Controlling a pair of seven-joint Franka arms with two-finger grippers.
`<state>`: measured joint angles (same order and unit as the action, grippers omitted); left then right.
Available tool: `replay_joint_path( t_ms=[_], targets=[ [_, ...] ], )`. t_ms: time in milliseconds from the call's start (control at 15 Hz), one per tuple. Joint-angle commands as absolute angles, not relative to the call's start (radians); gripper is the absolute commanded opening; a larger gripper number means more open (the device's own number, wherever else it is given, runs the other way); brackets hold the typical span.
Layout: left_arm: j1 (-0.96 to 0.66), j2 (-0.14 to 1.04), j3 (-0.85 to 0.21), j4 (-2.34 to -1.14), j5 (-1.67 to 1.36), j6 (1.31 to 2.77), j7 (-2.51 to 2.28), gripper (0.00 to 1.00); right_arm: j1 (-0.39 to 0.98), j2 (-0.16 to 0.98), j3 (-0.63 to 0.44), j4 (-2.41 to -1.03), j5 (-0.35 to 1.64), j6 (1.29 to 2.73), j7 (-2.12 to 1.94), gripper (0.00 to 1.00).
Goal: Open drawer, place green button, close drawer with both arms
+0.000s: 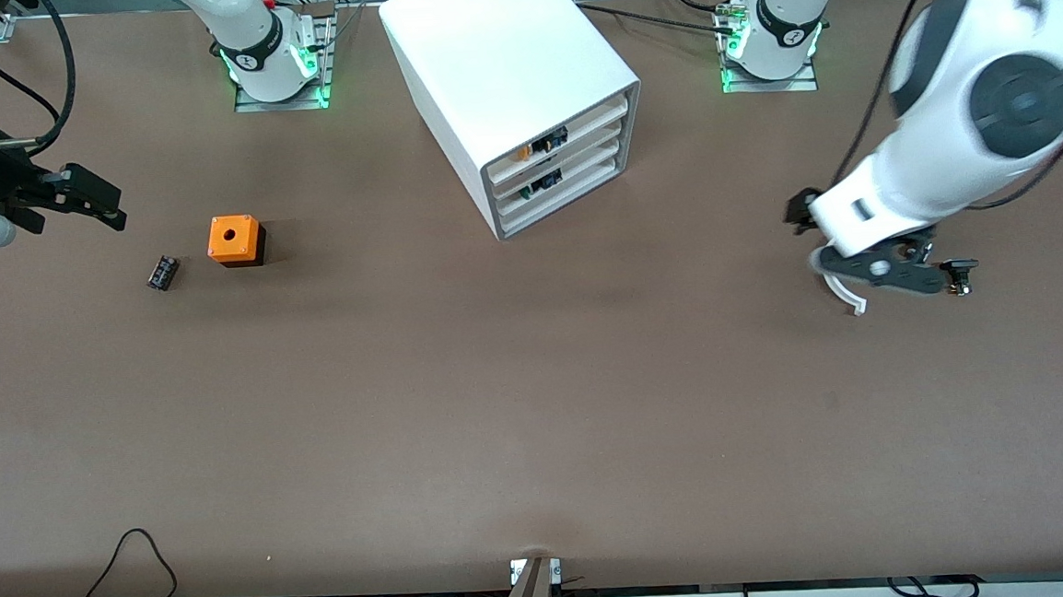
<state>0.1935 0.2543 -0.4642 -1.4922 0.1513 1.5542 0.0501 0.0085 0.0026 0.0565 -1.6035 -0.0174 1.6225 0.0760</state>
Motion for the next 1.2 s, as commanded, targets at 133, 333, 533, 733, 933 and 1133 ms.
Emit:
replay_joint_path(
  t_ms=[133,333,533,733,933,1133],
  targets=[
    [0.072,0.098,-0.145,-1.623,-0.007,1.563,0.280,1.00,0.008,0.011,0.060,-1.572,-0.002,1.618,0.077,1.00],
    [0.034,-0.012,-0.065,-1.773,-0.046,1.714,0.247,1.00,0.006,0.011,0.060,-1.572,-0.003,1.618,0.077,1.00],
    [0.031,-0.055,-0.061,-1.809,-0.043,1.775,0.074,1.00,0.005,0.011,0.060,-1.572,-0.002,1.620,0.072,1.00],
    [0.031,-0.070,-0.060,-1.801,-0.043,1.738,0.077,1.00,0.005,0.014,0.060,-1.572,-0.002,1.620,0.078,1.00],
    [0.032,-0.077,-0.051,-1.790,-0.046,1.654,0.072,1.00,0.005,0.020,0.060,-1.568,-0.002,1.621,0.071,1.00],
    [0.032,-0.078,-0.054,-1.766,-0.032,1.646,0.075,1.00,0.005,0.029,0.060,-1.549,-0.002,1.620,0.072,1.00]
  ],
)
